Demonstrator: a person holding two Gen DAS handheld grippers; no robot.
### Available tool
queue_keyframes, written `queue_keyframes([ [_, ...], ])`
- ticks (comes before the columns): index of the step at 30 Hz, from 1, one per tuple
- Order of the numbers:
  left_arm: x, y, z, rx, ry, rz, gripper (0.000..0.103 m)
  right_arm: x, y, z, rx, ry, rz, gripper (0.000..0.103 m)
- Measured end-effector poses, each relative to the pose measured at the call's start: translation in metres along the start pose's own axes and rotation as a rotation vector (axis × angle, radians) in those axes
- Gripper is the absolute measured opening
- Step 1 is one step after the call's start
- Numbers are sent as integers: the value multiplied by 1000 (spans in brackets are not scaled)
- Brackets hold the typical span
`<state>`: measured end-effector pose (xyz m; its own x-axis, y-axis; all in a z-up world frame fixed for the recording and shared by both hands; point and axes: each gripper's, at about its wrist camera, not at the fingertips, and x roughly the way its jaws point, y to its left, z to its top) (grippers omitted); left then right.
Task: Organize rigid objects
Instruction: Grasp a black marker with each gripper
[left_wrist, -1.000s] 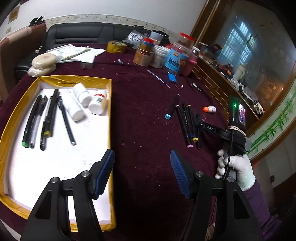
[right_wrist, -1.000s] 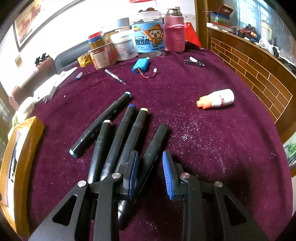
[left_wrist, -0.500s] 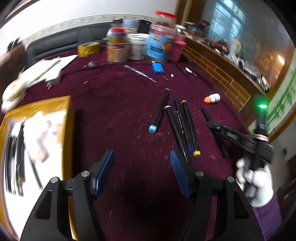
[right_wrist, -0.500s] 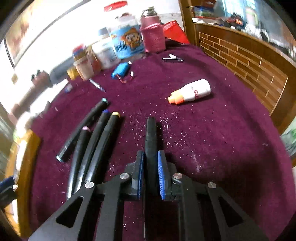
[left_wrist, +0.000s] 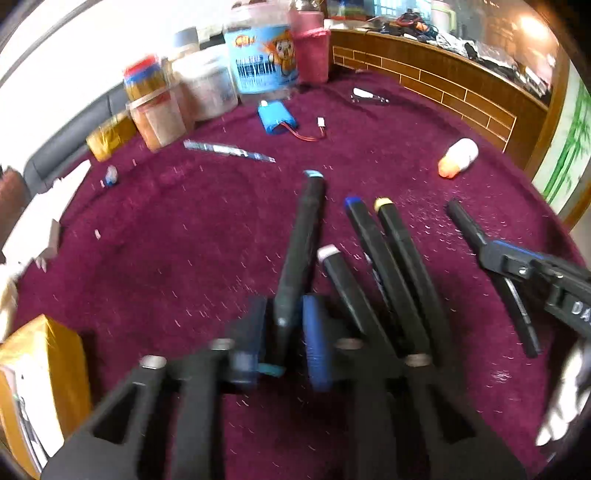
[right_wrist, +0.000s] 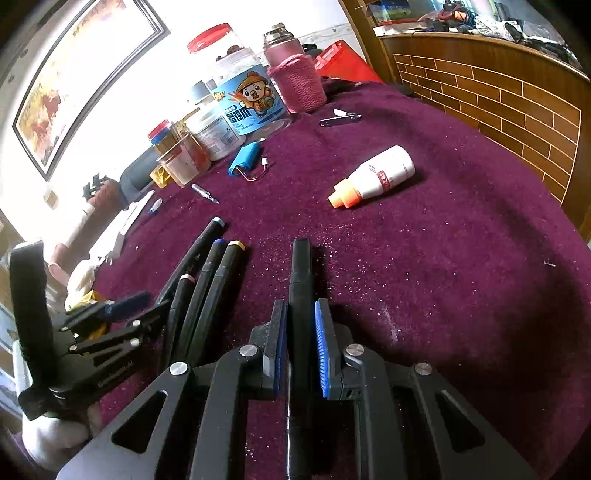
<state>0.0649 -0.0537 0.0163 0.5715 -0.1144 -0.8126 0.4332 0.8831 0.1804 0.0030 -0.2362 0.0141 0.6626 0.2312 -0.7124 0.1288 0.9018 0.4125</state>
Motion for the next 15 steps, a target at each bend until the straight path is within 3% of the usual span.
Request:
queue_keyframes([
  [4, -6, 1, -7, -54, 7, -79, 12, 0, 0, 0, 0, 0, 0, 13],
  [10, -39, 6, -53, -147, 55, -184, 13, 0, 0, 0, -6, 2, -1, 14],
  [13, -43, -1, -60, -166, 74, -202, 21, -1, 1, 0, -8, 2, -3, 14],
  [15, -38, -7, -53, -153, 57, -166, 36, -1, 1, 0, -7, 2, -2, 14],
])
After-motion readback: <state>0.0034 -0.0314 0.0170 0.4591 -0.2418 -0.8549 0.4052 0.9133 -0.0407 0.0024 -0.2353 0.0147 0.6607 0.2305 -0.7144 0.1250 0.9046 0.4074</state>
